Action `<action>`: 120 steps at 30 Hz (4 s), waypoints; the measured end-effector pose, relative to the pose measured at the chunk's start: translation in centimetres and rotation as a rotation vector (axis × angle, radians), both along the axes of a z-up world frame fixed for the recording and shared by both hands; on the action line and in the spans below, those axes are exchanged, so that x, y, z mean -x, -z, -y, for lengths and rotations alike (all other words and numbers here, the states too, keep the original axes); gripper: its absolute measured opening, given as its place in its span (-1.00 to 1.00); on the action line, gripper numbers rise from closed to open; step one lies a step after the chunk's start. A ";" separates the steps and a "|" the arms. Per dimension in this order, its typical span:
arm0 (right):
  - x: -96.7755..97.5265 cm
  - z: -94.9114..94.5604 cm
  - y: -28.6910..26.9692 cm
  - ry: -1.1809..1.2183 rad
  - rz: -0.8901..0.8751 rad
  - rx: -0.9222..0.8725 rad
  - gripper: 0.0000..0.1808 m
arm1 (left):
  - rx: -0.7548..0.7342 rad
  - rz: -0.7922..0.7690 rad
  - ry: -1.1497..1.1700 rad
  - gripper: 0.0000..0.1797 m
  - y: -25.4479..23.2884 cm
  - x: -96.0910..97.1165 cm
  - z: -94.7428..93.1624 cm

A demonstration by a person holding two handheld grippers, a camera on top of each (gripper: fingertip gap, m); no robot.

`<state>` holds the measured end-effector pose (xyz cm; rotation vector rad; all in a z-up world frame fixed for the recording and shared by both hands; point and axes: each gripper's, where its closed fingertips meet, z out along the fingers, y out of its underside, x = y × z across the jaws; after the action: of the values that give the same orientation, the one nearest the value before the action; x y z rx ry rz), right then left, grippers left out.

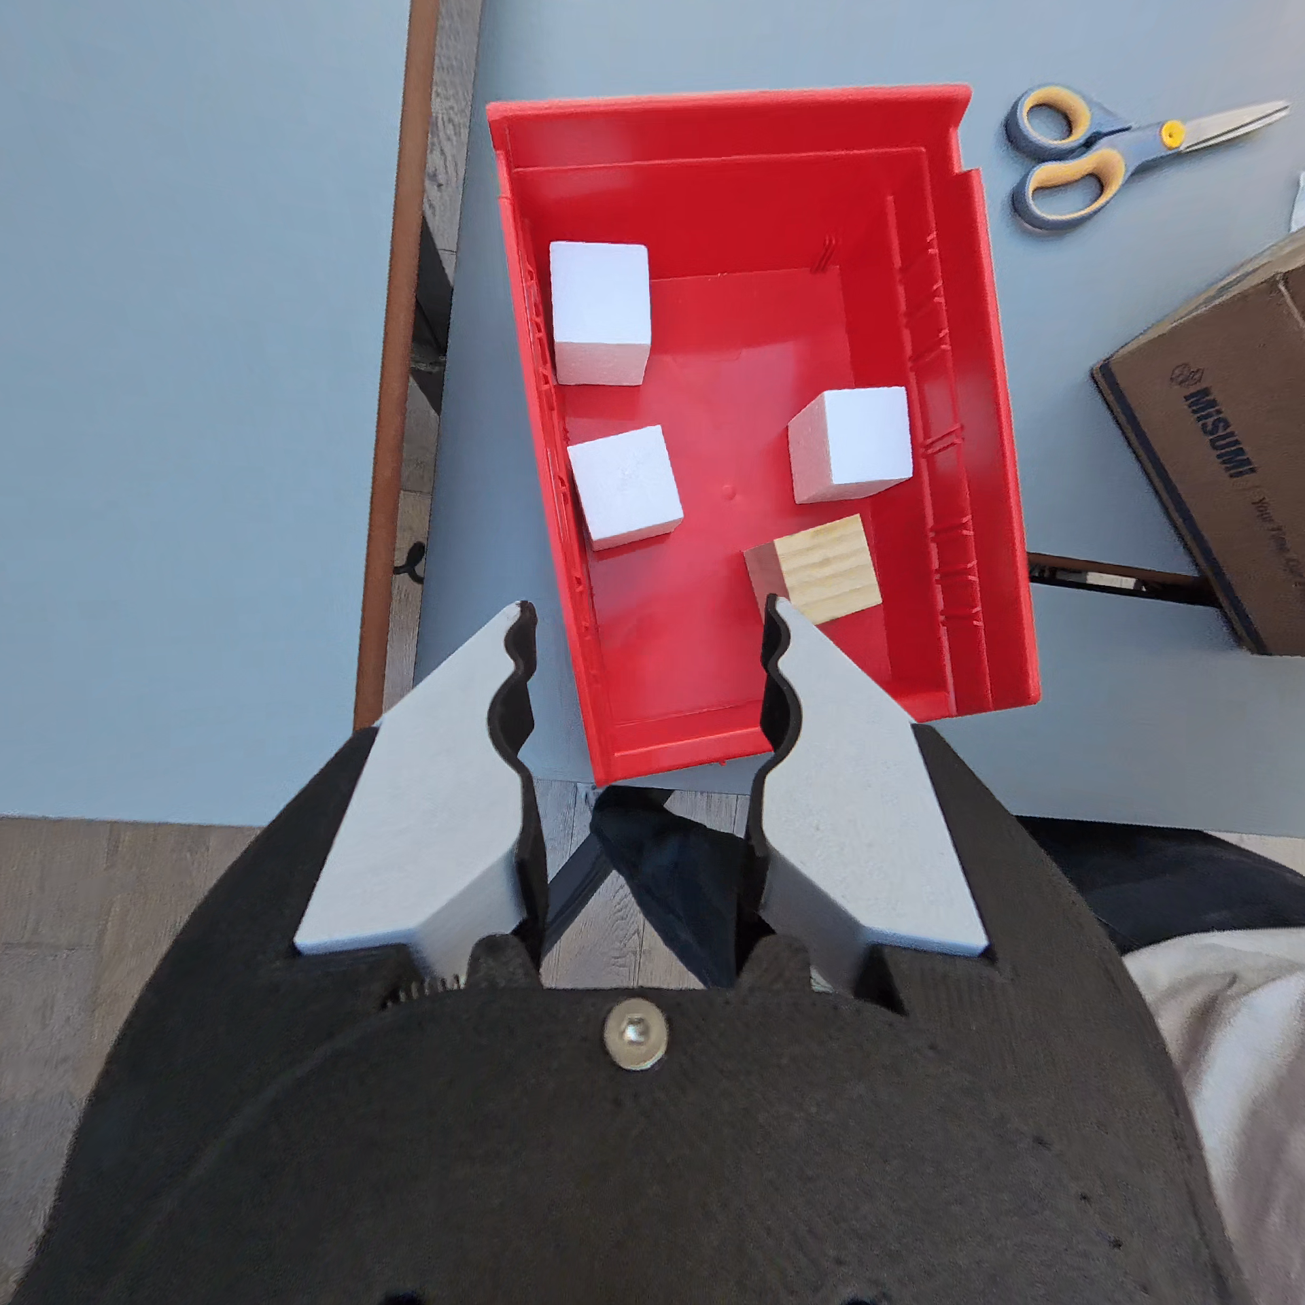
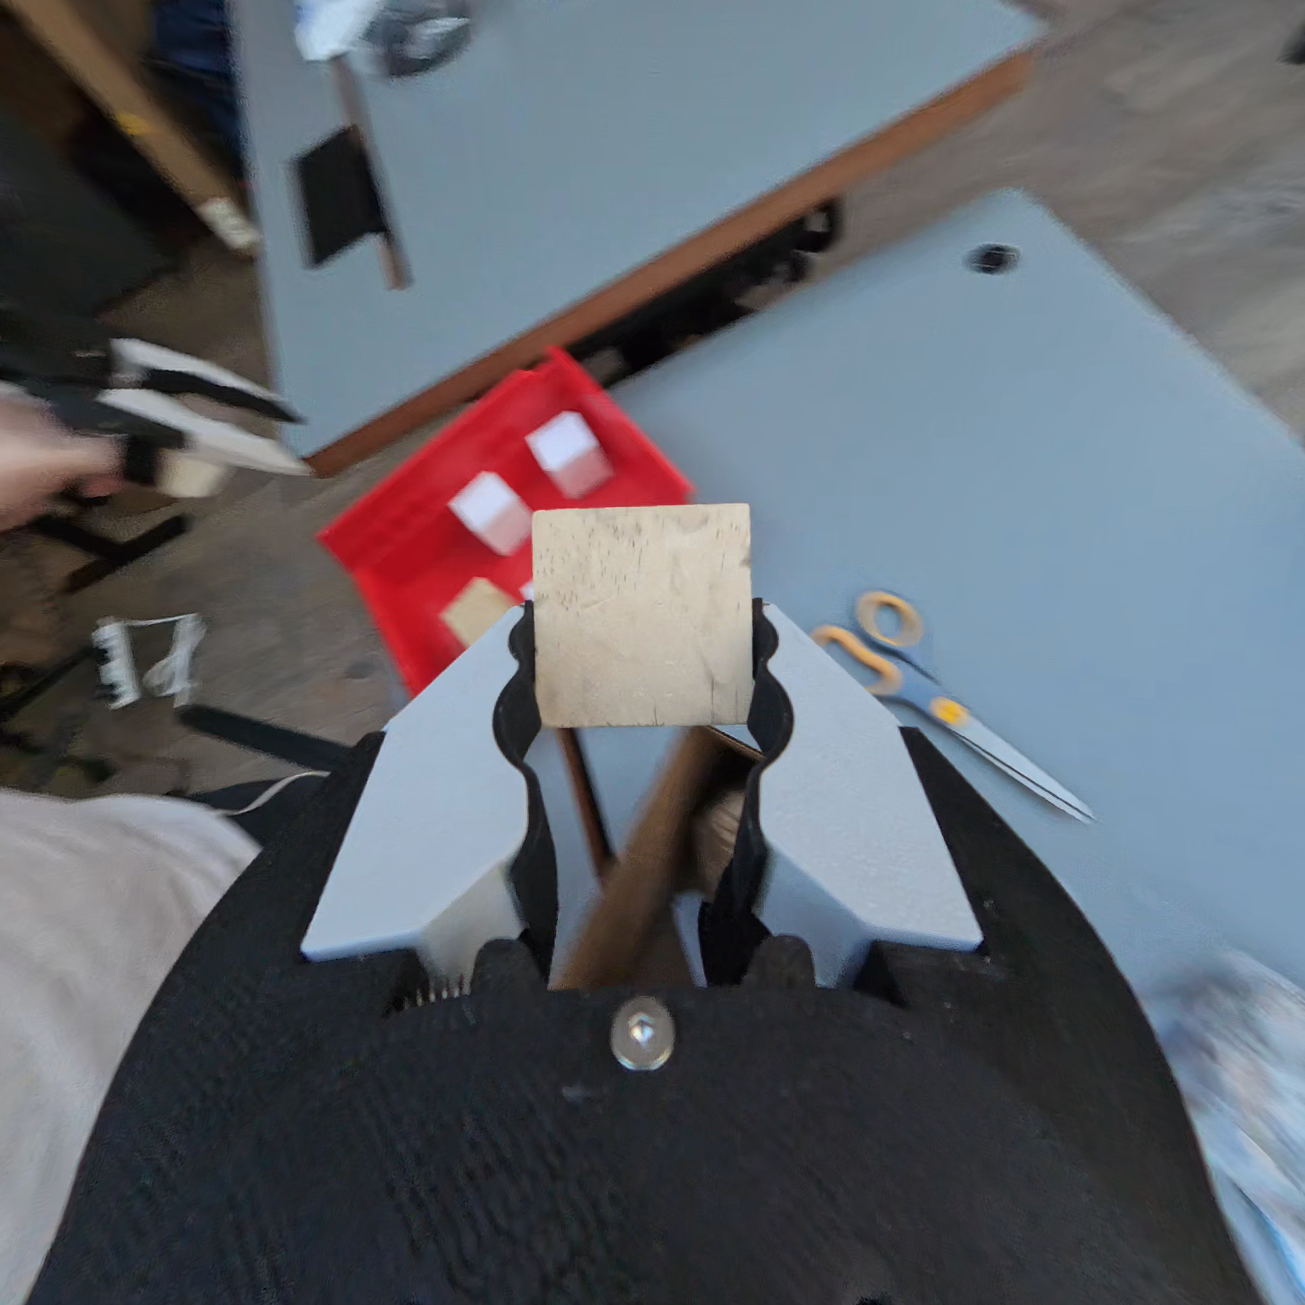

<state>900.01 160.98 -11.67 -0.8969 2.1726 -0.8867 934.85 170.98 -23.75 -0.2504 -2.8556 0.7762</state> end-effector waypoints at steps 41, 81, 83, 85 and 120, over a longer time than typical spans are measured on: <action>-15.6 -17.5 29.2 0.472 -0.535 -0.755 -0.98 | -0.297 -0.287 0.557 -0.49 9.1 -0.2 -3.1; -47.7 -15.9 9.3 0.238 -0.484 -0.562 -0.99 | 0.190 -0.424 0.113 -0.58 -10.0 -56.2 -22.5; -51.6 -12.9 10.5 0.236 -0.476 -0.572 -0.99 | 0.191 -0.393 0.091 -0.57 -10.7 -61.5 -22.0; -54.7 -10.0 11.9 0.250 -0.461 -0.583 -0.99 | 0.207 -0.372 0.098 -0.58 -11.1 -65.4 -20.5; -67.0 7.0 10.1 0.878 -0.132 -0.138 -0.34 | -0.104 0.398 1.273 -0.42 2.4 -38.9 30.4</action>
<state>966.99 154.02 -21.73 0.1248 2.7300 -1.0523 973.73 140.62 -26.16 -2.0581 -2.2262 0.2796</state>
